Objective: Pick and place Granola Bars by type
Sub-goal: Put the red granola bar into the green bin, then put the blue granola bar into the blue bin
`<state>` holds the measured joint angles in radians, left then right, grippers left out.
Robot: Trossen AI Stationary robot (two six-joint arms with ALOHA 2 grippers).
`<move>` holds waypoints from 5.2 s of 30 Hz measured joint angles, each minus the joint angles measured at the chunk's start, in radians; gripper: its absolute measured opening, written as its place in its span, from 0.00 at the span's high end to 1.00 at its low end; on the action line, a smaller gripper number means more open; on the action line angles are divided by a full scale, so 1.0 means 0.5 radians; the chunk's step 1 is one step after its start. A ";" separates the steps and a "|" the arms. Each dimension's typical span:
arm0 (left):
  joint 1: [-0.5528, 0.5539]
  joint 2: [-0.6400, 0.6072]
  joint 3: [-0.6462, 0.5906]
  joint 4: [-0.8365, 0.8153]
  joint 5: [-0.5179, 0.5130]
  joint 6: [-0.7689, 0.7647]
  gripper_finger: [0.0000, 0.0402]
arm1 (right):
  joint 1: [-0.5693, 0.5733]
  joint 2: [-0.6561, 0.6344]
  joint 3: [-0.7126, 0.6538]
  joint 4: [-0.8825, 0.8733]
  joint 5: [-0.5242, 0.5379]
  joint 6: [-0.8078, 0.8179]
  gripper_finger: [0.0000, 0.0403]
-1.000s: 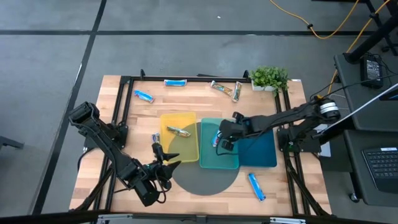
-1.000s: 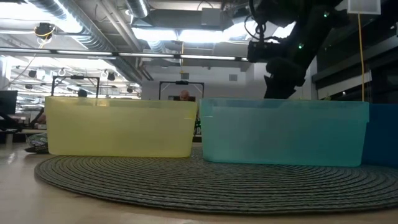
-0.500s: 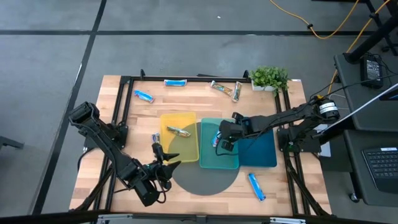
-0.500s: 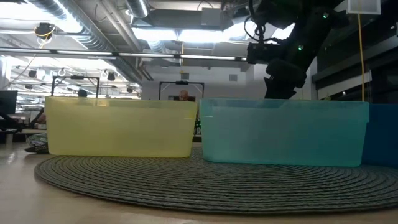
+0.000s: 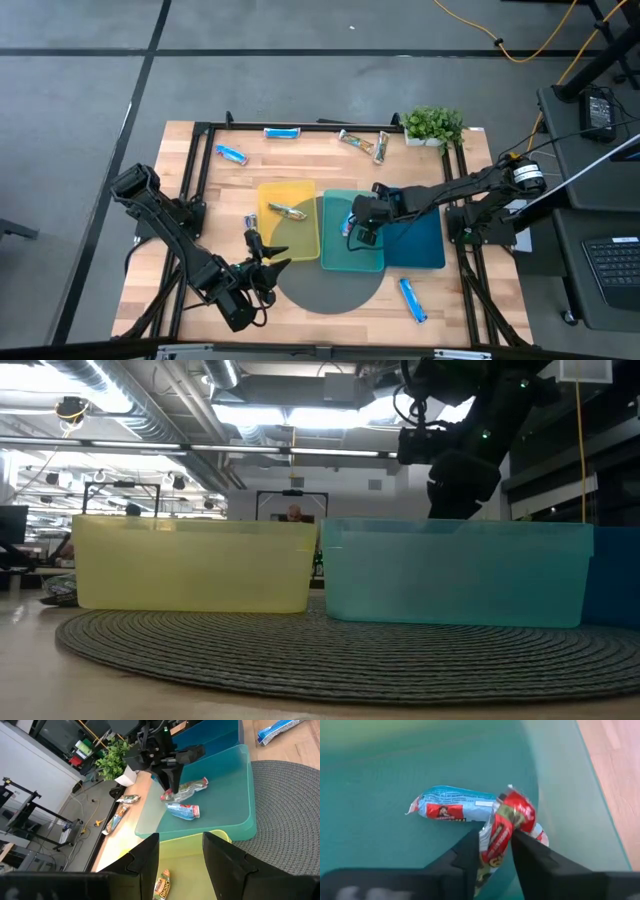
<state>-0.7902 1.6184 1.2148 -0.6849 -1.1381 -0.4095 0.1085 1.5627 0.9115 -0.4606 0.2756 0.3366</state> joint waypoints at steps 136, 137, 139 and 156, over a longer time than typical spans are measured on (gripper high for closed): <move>0.002 0.001 -0.060 0.001 0.115 0.218 0.64 | 1.637 0.293 0.035 -0.475 -0.343 2.662 0.42; 0.002 0.001 -0.060 0.001 0.115 0.218 0.64 | 1.637 0.293 0.035 -0.476 -0.356 2.660 0.46; 0.002 0.001 -0.060 0.001 0.115 0.218 0.64 | 1.637 0.293 0.035 -0.475 -0.379 2.638 0.55; 0.003 0.001 -0.060 0.001 0.115 0.218 0.64 | 1.637 0.193 0.217 -0.528 -0.450 2.403 0.91</move>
<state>-0.7889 1.6188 1.1847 -0.6846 -1.0805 -0.3004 0.9272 1.6590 1.0198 -0.7246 0.0507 1.5383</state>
